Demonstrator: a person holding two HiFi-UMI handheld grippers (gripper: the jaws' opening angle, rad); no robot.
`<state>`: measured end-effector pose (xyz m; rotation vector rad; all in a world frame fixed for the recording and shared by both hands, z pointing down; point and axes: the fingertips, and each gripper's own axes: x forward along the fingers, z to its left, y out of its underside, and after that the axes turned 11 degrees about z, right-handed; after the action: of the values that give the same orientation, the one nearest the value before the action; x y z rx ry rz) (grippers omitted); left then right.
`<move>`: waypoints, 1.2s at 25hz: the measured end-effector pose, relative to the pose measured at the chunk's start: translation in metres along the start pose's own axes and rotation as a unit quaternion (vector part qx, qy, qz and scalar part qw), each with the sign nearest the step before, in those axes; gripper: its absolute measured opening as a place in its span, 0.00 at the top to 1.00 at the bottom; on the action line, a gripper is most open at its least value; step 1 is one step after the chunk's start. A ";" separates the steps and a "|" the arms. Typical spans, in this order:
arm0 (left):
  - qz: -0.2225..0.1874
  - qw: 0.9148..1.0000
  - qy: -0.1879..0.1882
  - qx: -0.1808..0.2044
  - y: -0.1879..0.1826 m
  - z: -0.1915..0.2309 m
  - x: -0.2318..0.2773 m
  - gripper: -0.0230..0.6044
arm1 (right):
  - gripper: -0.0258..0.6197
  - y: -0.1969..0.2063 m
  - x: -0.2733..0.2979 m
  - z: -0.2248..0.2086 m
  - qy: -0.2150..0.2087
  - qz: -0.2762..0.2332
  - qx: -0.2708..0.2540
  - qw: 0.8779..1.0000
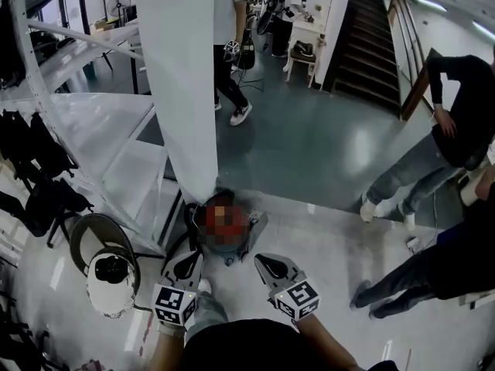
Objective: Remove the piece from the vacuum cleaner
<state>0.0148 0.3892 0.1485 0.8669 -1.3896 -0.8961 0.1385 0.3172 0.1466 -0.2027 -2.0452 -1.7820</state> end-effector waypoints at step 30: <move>0.027 0.983 0.174 0.043 -0.043 0.221 0.184 0.94 | 0.92 -0.079 0.224 -0.092 0.160 0.018 0.084 0.983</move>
<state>-0.2086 0.2077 0.1890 0.9954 -1.1460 -0.6112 -0.0738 0.1781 0.1725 0.0922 -1.9299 -1.4979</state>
